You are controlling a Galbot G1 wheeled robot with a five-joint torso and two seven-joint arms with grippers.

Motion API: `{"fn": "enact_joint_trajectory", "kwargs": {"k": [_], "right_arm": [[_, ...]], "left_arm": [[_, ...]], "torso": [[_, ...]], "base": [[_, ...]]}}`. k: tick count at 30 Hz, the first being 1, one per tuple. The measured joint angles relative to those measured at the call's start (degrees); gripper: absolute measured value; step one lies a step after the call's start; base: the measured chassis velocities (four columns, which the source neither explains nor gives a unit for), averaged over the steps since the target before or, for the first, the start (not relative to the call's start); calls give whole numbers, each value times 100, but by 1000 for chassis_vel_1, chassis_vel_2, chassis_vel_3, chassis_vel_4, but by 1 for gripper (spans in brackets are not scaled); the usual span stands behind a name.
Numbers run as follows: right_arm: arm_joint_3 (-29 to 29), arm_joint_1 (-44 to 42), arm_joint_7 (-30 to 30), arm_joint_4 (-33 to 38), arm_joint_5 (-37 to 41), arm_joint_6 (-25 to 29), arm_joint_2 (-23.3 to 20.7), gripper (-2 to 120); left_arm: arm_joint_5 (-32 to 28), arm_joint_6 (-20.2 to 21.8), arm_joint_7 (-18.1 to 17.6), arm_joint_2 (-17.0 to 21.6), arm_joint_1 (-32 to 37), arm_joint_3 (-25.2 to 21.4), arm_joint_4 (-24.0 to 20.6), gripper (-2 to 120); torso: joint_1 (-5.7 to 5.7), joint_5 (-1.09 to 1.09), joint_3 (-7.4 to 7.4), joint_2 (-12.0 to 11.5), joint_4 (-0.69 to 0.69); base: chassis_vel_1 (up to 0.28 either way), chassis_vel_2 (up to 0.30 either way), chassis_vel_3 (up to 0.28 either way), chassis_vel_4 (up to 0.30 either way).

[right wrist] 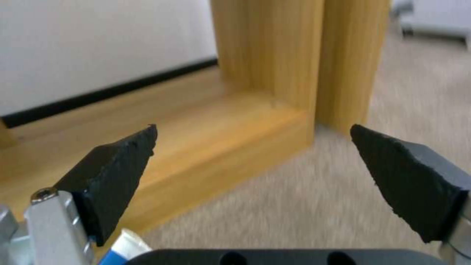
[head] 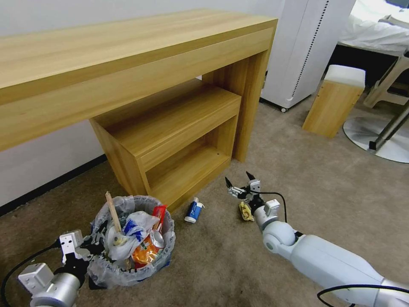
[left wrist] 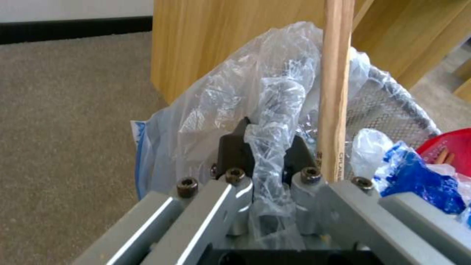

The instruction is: Pick up the trash bin and place the garbage on the floor into it.

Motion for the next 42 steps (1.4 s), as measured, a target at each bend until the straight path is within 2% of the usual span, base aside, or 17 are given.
{"fn": "enact_joint_trajectory", "kwargs": {"k": [3, 6, 7, 10, 11, 15, 16, 19, 27, 32, 36, 42], "right_arm": [[-12, 12, 169, -122, 177, -213, 210, 100], [-85, 47, 341, -431, 250, -407, 619, 100], [-85, 47, 341, -431, 250, -407, 619, 100], [-152, 106, 475, -710, 432, -685, 1282, 100], [-152, 106, 475, -710, 432, -685, 1282, 100], [-221, 196, 700, -1033, 469, -1008, 1813, 100], [-221, 196, 700, -1033, 469, -1008, 1813, 100], [-238, 255, 899, -1468, 452, -1215, 2162, 100], [-163, 310, 1028, -2013, 524, -1648, 2535, 100], [-162, 336, 964, -2251, 517, -1692, 2667, 100], [-142, 380, 762, -2780, 412, -1724, 2941, 100], [-111, 382, 638, -3012, 335, -1686, 3094, 100]], "left_arm": [[5, -7, 2, -7, -2, 2, 5, 3], [15, -12, 9, -14, -16, 8, 8, 3], [15, -12, 9, -14, -16, 8, 8, 3], [21, -19, 11, -7, -50, 36, 56, 3], [21, -19, 11, -7, -50, 36, 56, 3], [25, -61, 11, -25, -63, 38, 82, 3], [25, -61, 11, -25, -63, 38, 82, 3], [57, -100, 12, -69, -44, 39, 87, 3], [91, -129, 27, -133, -14, 47, 64, 3], [105, -136, 37, -163, 9, 51, 23, 3], [109, -183, 49, -197, 79, 31, -65, 3], [112, -211, 81, -220, 128, 23, -116, 3]], "torso": [[0, 0, 0, 0, 2], [0, 0, 0, 0, 0], [0, 0, 0, 0, 0], [0, 0, 0, 0, 3], [0, 0, 0, 0, 3], [0, -1, 0, 0, 2], [0, -1, 0, 0, 2], [0, 0, 0, 0, 2], [0, 1, 0, 0, 0], [0, 0, 0, 0, 1], [0, 1, 0, 0, 1], [0, 1, 0, 0, 1]], "base": [[0, 0, 0, 0], [0, 0, 0, 0], [0, 0, 0, 0], [0, 0, 0, 0], [0, 0, 0, 0], [0, 0, 0, 0], [0, 0, 0, 0], [0, 0, 0, 0], [0, 0, 0, 0], [0, 0, 0, 0], [0, 0, 0, 0], [0, 0, 0, 0]]}}
